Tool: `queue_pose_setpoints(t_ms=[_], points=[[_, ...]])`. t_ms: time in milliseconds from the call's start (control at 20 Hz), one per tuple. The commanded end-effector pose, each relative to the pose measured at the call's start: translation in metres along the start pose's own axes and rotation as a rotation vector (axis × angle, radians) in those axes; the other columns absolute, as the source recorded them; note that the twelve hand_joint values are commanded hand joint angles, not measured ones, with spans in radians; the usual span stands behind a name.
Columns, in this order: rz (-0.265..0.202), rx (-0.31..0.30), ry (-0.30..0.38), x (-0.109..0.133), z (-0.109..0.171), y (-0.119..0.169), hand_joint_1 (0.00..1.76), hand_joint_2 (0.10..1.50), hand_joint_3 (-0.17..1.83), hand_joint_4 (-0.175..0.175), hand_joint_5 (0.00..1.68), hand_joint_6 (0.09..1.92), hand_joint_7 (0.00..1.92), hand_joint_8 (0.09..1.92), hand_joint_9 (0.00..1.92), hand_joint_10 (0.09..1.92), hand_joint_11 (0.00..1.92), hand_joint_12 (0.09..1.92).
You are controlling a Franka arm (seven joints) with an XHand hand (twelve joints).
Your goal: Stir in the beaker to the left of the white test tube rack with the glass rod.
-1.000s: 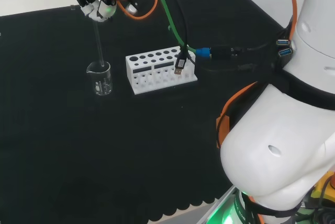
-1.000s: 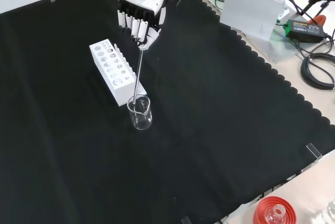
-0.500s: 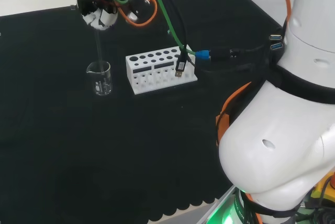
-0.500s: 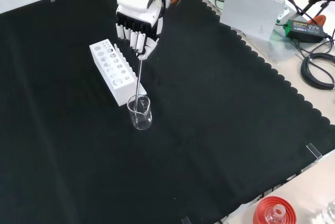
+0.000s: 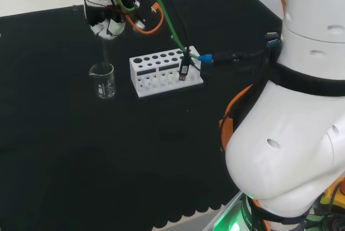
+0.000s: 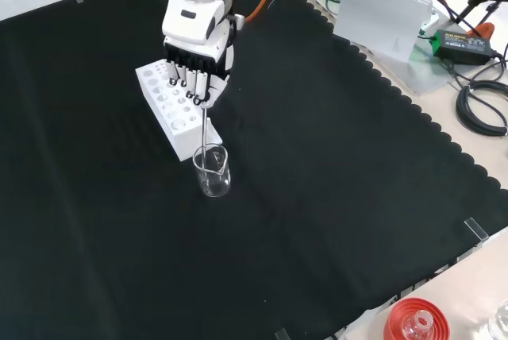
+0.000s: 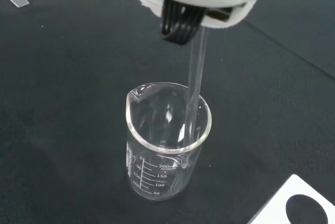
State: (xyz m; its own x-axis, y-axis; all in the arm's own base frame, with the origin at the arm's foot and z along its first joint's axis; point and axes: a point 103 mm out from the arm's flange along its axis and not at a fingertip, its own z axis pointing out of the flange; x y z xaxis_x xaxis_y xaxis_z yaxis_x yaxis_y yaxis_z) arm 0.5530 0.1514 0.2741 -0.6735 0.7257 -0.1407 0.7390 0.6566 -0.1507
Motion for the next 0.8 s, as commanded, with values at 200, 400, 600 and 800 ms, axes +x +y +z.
queue_pose_setpoints(t_ms=[200,400,600,800], points=[[-0.031,-0.010,-0.008,0.004,-0.008,0.015,1.33,0.61,0.77,-0.175,1.20,0.61,1.34,0.85,1.71,0.64,1.61,0.76],[-0.034,-0.016,-0.016,0.007,-0.015,0.015,1.33,0.61,0.77,-0.175,1.20,0.61,1.34,0.85,1.71,0.64,1.61,0.76],[-0.024,-0.008,-0.021,0.009,-0.019,0.005,1.33,0.61,0.76,-0.175,1.20,0.61,1.34,0.85,1.71,0.64,1.61,0.76],[-0.017,-0.002,-0.036,0.017,-0.024,-0.005,1.33,0.61,0.76,-0.175,1.20,0.61,1.34,0.85,1.71,0.64,1.61,0.76]])
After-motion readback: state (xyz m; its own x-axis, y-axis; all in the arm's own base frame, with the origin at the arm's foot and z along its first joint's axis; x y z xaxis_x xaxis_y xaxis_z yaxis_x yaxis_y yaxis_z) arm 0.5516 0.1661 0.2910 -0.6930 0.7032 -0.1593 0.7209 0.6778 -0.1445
